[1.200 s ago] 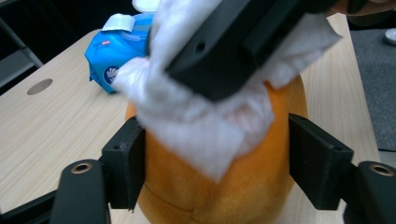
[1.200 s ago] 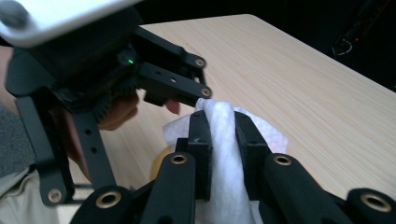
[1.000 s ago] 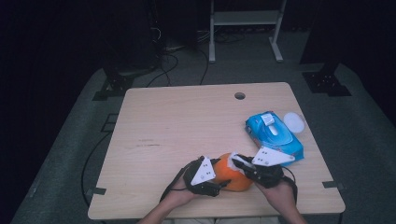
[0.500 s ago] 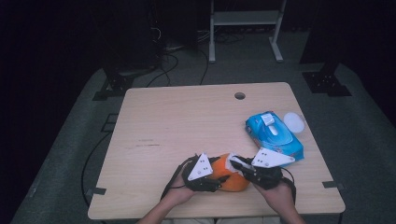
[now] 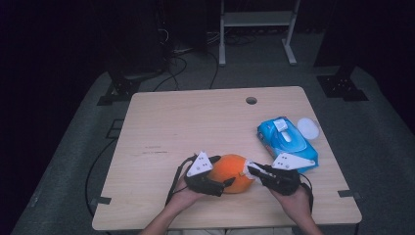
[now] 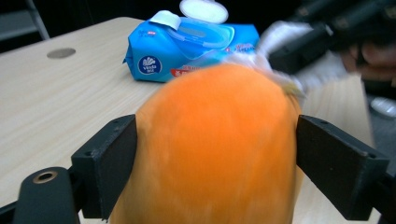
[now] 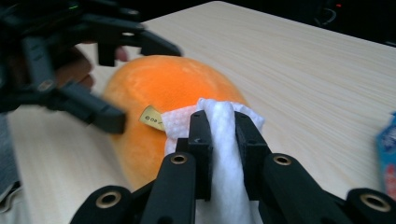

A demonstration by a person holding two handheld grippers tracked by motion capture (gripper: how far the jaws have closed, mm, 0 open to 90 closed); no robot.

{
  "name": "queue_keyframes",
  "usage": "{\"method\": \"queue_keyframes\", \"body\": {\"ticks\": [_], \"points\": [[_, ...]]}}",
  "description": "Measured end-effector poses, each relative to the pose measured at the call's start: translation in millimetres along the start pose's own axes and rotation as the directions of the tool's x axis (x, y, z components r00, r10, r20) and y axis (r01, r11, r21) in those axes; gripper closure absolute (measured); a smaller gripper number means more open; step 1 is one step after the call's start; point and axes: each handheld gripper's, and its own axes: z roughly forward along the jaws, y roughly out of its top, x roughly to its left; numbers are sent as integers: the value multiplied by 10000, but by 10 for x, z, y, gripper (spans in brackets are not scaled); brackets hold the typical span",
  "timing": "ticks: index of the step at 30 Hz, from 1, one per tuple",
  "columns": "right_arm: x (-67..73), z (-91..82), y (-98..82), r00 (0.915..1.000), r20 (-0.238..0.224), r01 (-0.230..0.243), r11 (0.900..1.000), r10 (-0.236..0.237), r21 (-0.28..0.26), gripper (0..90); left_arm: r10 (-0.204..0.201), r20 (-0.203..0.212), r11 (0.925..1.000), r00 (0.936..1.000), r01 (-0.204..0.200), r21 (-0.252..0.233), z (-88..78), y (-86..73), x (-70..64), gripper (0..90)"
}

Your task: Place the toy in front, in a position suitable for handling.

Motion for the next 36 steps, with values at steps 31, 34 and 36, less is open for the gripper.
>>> {"method": "queue_keyframes", "body": {"ticks": [31, 34, 36], "points": [[97, 55, 27, 9851, -1695, 361, 9985, -287, 405, 782, 155, 713, 9997, 9973, -167, 155, -59, 9, -39, 103], [122, 51, 33, 9839, -1720, 583, 9972, -494, 468, 782, -526, 988, 9973, 9937, 471, 572, 9, -27, 3, 68], [131, 42, 47, 9851, -1651, 564, 9975, -488, 420, 782, -750, 1083, 9938, 9913, 654, 897, 43, -45, 14, 89]]}}
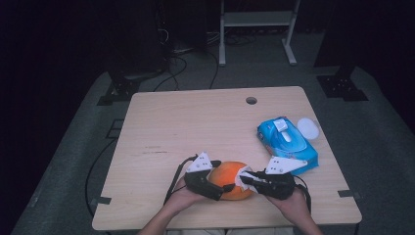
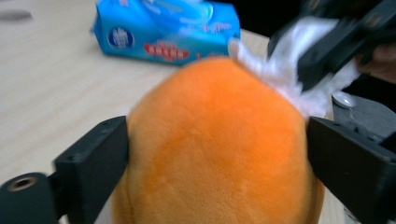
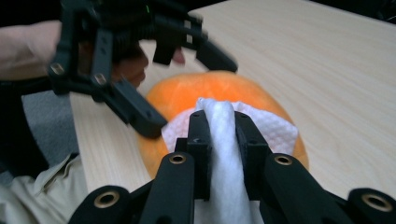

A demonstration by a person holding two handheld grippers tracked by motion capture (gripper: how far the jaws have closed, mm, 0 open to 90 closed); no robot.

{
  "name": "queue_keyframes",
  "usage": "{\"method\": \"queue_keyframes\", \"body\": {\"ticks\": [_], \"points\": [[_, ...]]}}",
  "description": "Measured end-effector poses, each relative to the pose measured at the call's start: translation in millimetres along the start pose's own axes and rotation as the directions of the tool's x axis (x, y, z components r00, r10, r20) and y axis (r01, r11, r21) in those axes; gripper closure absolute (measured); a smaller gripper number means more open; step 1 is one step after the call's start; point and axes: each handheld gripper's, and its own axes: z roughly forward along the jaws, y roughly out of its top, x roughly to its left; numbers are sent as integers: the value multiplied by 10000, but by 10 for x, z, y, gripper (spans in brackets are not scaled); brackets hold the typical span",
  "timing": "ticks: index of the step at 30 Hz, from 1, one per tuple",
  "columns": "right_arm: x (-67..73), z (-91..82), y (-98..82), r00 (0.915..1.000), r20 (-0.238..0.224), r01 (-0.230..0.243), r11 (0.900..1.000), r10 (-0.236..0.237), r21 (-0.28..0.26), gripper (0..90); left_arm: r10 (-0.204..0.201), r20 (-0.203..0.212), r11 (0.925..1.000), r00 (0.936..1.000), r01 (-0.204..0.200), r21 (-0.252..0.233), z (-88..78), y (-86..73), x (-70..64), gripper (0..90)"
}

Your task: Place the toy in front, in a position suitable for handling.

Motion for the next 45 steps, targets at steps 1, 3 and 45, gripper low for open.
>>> {"method": "queue_keyframes", "body": {"ticks": [1, 3, 45], "points": [[10, -5, 11, 10000, 97, 10, 10000, -9, -85, 782, 85, -58, 10000, 9999, -85, 5, -4, -3, -6, 144], [27, 2, 24, 9991, 383, 167, 9997, -161, -162, 783, 701, -557, 9975, 9960, -705, -61, -32, -3, -49, 282], [112, 135, 61, 9956, 940, -11, 9988, 58, -499, 785, 1791, -1299, 9838, 9752, -1760, 357, 38, 8, -193, 215]]}}
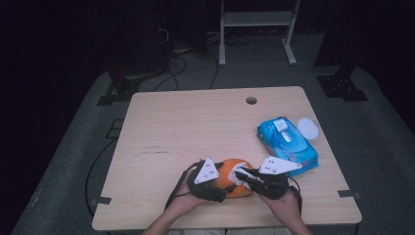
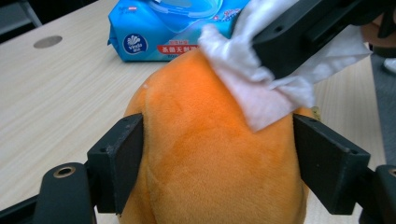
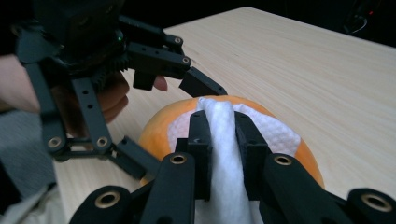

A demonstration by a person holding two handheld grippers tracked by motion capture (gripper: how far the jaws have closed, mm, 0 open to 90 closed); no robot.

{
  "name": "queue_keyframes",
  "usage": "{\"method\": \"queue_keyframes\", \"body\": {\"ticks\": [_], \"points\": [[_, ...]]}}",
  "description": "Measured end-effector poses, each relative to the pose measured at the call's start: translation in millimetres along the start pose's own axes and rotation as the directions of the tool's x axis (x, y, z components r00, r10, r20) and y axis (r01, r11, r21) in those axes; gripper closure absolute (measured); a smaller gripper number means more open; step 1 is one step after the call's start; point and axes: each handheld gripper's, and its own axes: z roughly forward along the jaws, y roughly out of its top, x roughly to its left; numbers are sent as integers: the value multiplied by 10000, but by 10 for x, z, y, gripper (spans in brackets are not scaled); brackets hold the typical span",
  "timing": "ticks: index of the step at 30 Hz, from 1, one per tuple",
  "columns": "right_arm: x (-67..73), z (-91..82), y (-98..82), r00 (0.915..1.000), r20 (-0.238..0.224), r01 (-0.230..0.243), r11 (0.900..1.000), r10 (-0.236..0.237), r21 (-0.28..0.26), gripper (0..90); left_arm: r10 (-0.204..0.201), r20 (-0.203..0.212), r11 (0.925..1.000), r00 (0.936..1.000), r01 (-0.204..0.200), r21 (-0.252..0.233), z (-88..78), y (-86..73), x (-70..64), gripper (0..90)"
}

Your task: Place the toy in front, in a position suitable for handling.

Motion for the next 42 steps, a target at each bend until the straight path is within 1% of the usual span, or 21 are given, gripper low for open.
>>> {"method": "queue_keyframes", "body": {"ticks": [1, 2, 5, 7, 9, 10, 12, 15, 17, 18, 21, 23, 25, 28, 30, 32, 34, 35, 37, 40, 42], "points": [[0, 2, -2, 9999, 97, 89, 9999, -90, 55, 785, -74, 74, 10000, 9999, 74, -48, -6, -1, 19, 205], [-15, -4, -11, 9999, 101, -35, 10000, 34, 56, 786, -241, 86, 9996, 9997, 242, -127, -19, -6, 46, 188], [-112, -28, -59, 9990, 370, -245, 9996, 241, 101, 786, -827, -130, 9961, 9965, 822, -326, -57, -24, 120, 87], [-164, -50, -80, 9980, 440, -465, 9989, 463, 27, 785, -1132, -158, 9934, 9934, 1128, -218, -52, -39, 148, 72], [-164, -48, -80, 9978, 498, -436, 9990, 431, 81, 786, -1686, 230, 9857, 9854, 1686, 41, -32, -63, 186, 83], [-149, -42, -76, 9980, 515, -374, 9993, 369, 90, 785, -1621, 290, 9868, 9863, 1619, 77, -33, -71, 186, 139], [-92, -33, -51, 9979, 619, -176, 9998, 171, 82, 785, -1174, 112, 9931, 9930, 1173, 68, -46, -47, 142, 221], [22, -34, 17, 9993, 261, 284, 9993, -278, -245, 784, -240, 1, 9997, 9997, 240, -100, -36, 32, 14, 249], [81, -26, 51, 9965, 392, 739, 9972, -733, -120, 785, 262, -60, 9996, 9996, -263, -51, -22, 64, -47, 246], [75, -29, 52, 9954, 479, 834, 9965, -832, -20, 785, 107, 4, 9997, 9999, -107, -208, -13, 57, -38, 228], [-27, -67, 14, 9971, 618, 443, 9990, -441, -18, 785, -539, 11, 9983, 9985, 539, -217, -5, 27, 44, 121], [-65, -85, 1, 9963, 754, 406, 9992, -407, 23, 785, -1337, 227, 9910, 9908, 1338, -57, 18, -8, 113, 71], [-95, -99, -3, 9957, 888, 262, 9996, -266, 47, 785, -1633, 461, 9865, 9855, 1636, -41, 26, -28, 138, 104], [-87, -96, 4, 9958, 909, 145, 9999, -144, -12, 785, -1168, 276, 9931, 9928, 1171, -94, 10, 9, 87, 218], [-17, -87, 40, 9974, 647, 328, 9993, -315, -182, 784, -516, 98, 9984, 9986, 518, -205, 13, 74, -14, 233], [80, -56, 76, 9977, 249, 631, 9976, -624, -292, 784, 132, -33, 9998, 9999, -133, -151, 30, 123, -103, 234], [197, -13, 103, 9941, 240, 1056, 9944, -1054, -57, 784, 606, -199, 9981, 9980, -607, -58, 45, 145, -170, 233], [218, -7, 110, 9922, 364, 1191, 9929, -1192, 41, 785, 614, -175, 9981, 9980, -615, -101, 44, 137, -168, 232], [139, -45, 96, 9942, 475, 964, 9953, -962, -32, 785, 366, -67, 9990, 9993, -367, -246, 37, 120, -138, 223], [58, -103, 77, 9924, 891, 848, 9964, -846, 18, 785, 205, -12, 9994, 9998, -205, -289, 37, 104, -113, 214], [21, -132, 70, 9925, 1033, 654, 9979, -648, -25, 785, 312, -13, 9991, 9995, -312, -299, 46, 112, -124, 214]]}}
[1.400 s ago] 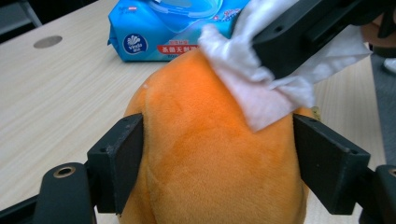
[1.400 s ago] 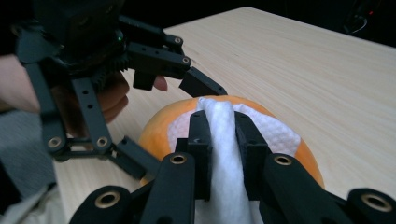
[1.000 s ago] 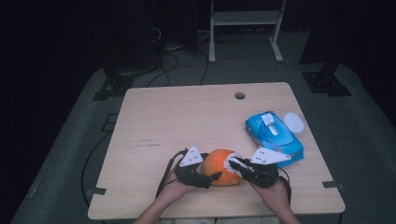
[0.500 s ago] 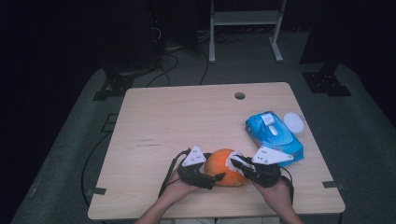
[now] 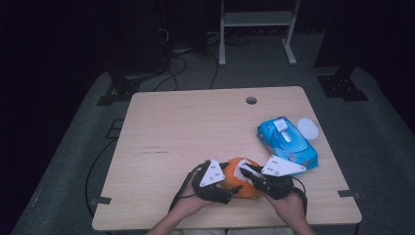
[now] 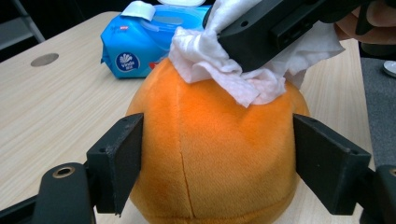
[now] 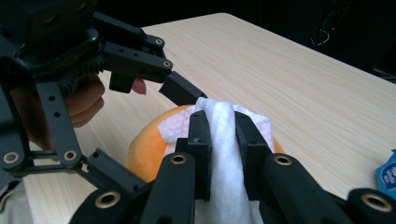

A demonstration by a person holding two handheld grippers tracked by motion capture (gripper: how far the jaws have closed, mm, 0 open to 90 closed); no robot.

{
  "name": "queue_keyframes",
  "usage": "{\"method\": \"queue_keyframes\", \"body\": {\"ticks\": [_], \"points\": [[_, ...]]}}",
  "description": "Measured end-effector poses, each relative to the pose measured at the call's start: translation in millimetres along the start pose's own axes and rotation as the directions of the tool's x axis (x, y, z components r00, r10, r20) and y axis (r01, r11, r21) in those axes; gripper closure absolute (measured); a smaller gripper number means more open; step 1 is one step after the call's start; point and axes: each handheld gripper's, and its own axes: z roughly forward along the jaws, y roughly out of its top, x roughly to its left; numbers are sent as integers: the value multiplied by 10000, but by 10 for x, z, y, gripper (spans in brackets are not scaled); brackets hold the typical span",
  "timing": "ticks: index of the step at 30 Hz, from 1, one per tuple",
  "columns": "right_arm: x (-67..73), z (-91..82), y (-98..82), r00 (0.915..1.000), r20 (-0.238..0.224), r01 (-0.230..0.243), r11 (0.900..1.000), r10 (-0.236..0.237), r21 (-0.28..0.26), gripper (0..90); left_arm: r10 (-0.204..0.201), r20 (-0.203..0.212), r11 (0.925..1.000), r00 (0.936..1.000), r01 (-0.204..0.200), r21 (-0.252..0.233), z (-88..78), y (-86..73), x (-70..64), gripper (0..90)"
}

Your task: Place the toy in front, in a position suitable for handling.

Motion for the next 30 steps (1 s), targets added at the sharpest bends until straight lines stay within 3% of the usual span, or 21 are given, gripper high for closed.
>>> {"method": "queue_keyframes", "body": {"ticks": [2, 5, 7, 9, 13, 15, 18, 20, 22, 24, 27, 30], "points": [[40, 4, 10, 9999, -111, 64, 10000, -64, -20, 784, 129, 39, 9999, 9999, -129, -24, 16, 8, -30, 212], [186, 94, 17, 9966, -729, 382, 9993, -378, 29, 782, 487, -23, 9986, 9988, -487, 189, 31, 5, -75, 208], [242, 135, 27, 9947, -633, 823, 9963, -805, 253, 783, 493, -24, 9986, 9988, -493, 172, 21, -9, -67, 209], [181, 110, 36, 9972, -512, 557, 9983, -546, 195, 784, 408, -4, 9991, 9992, -408, 150, 8, -9, -53, 215], [-7, 0, 15, 9997, 224, 107, 9998, -111, 186, 784, 467, -8, 9989, 9989, -467, 88, 19, -5, -66, 216], [-22, -10, 4, 9999, 73, -109, 9998, 108, 188, 784, 637, -10, 9979, 9980, -637, 109, 34, 6, -91, 216], [128, 69, 20, 9987, -423, 282, 9994, -273, 209, 783, 852, -9, 9961, 9964, -852, 208, 44, 1, -124, 216], [175, 102, 42, 9972, -331, 674, 9971, -663, 348, 783, 769, -17, 9968, 9970, -768, 204, 32, -8, -107, 219], [115, 83, 48, 9989, -276, 401, 9986, -391, 347, 784, 695, -15, 9973, 9976, -694, 228, 28, -10, -90, 226], [-8, 30, 19, 9998, 177, 80, 9993, -87, 351, 784, 667, 14, 9975, 9978, -667, 243, 28, -20, -80, 227], [-142, -16, -48, 9980, 486, -413, 9982, 393, 426, 784, 689, 60, 9974, 9976, -690, 227, 28, -28, -76, 226], [-154, -11, -71, 9978, 479, -481, 9979, 459, 445, 784, 612, 132, 9975, 9980, -616, 341, 23, -13, -75, 225]]}}
